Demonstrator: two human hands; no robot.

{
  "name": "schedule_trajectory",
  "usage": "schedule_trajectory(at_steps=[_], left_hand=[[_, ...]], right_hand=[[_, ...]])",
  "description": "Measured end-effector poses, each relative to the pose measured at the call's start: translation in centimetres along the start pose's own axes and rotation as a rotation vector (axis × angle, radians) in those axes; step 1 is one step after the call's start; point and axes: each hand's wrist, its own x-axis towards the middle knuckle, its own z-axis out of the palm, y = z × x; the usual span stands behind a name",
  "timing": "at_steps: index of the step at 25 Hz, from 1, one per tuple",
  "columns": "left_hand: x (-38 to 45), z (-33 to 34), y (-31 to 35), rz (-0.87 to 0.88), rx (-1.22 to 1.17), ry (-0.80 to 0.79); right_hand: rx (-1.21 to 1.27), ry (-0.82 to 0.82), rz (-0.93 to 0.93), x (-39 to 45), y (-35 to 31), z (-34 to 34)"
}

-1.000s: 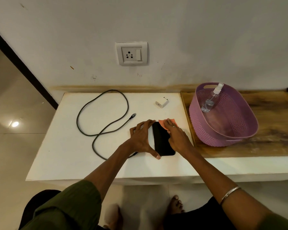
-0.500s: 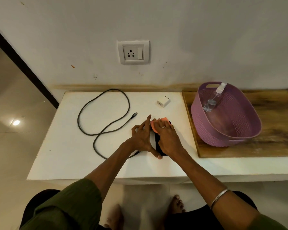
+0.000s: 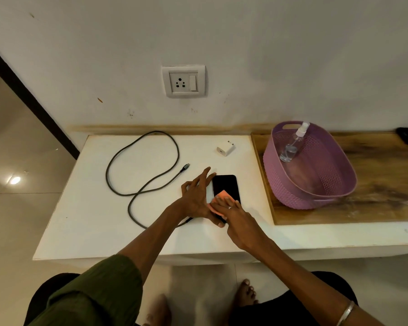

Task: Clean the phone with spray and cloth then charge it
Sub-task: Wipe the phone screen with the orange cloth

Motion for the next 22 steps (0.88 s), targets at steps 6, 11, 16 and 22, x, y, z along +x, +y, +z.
schedule_trajectory(at_steps=[6,11,16,22], left_hand=[[-0.2,-0.1,0.3,-0.008,-0.011,0.012],[-0.4,-0.2,0.4,-0.002,-0.001,0.020],[-0.4,-0.2,0.4,0.010,0.027,0.021],[-0.2,0.0,0.1,0.018,0.049,0.025]], right_hand=[[0.188,0.141,0.092,-2.8,0.5,1.1],[0.072,0.110,0.068,-3.5,0.1,0.3],[-0.132,0.018,0.001,-4.4,1.4,0.3],[-0.051,0.087,0.266,-4.4,1.4,0.8]])
